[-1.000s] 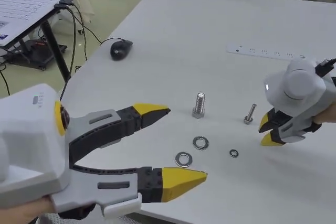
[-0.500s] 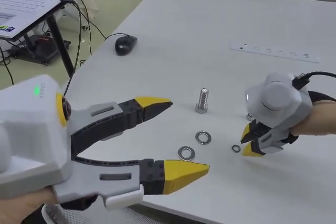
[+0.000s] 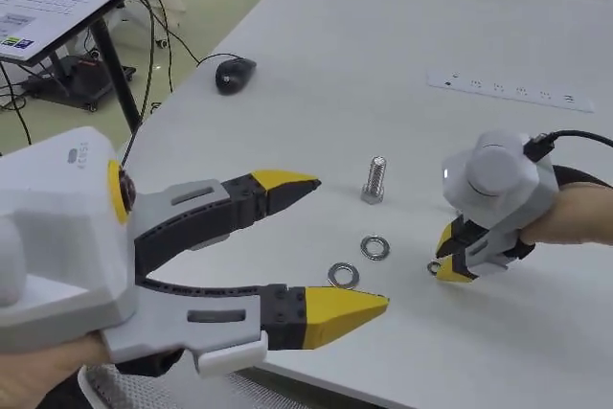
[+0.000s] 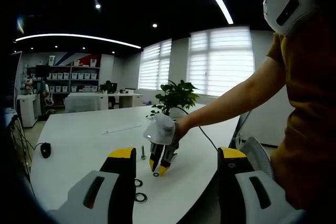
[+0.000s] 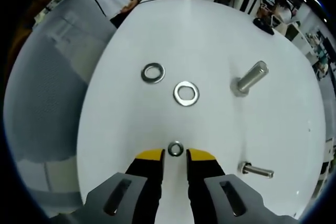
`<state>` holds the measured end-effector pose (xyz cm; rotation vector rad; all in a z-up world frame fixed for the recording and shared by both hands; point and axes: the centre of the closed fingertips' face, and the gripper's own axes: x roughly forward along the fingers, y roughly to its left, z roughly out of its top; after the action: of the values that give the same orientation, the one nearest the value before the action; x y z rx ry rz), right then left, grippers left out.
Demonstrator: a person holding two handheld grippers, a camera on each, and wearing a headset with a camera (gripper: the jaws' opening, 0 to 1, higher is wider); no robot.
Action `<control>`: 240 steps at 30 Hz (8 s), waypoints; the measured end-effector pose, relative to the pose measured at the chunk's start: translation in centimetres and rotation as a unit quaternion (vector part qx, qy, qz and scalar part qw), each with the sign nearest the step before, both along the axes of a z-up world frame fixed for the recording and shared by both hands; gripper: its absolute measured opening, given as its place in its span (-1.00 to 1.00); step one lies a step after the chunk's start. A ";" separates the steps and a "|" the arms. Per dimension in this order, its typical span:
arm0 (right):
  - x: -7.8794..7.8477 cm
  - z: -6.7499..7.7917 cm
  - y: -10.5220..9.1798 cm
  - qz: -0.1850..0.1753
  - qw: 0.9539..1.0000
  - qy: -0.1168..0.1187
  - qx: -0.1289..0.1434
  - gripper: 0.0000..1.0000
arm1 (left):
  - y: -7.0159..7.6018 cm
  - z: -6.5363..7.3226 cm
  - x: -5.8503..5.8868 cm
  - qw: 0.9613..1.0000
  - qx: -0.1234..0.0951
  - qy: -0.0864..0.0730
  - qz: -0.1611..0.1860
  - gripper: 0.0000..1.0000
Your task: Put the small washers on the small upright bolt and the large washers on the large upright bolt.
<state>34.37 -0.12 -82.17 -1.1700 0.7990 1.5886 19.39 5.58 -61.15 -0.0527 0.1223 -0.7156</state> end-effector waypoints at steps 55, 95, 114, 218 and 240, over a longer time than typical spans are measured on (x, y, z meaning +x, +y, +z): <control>-0.4 -0.3 0.0 0.017 1.000 0.003 -0.019 -0.71 | 0.3 -0.4 0.4 1.000 -0.002 0.006 -0.001 0.25; -0.1 0.5 -0.2 0.021 0.999 -0.013 -0.028 -0.77 | 0.2 -0.5 0.3 1.000 -0.004 0.007 0.000 0.25; 5.7 6.5 -2.6 -0.018 0.998 -0.056 -0.010 -0.76 | -0.8 -0.6 1.3 1.000 -0.003 0.011 -0.020 0.25; 3.9 2.9 -3.3 -0.020 1.000 -0.018 -0.014 -0.67 | -0.3 -1.4 1.5 1.000 -0.009 0.025 -0.012 0.24; -1.3 1.4 6.1 0.071 0.997 0.006 0.032 -0.54 | 1.6 -1.3 0.7 1.000 0.006 0.018 0.012 0.26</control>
<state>33.09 5.97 -80.79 -1.1939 0.6794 1.7275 20.12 7.15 -62.41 -0.0558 0.1590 -0.6901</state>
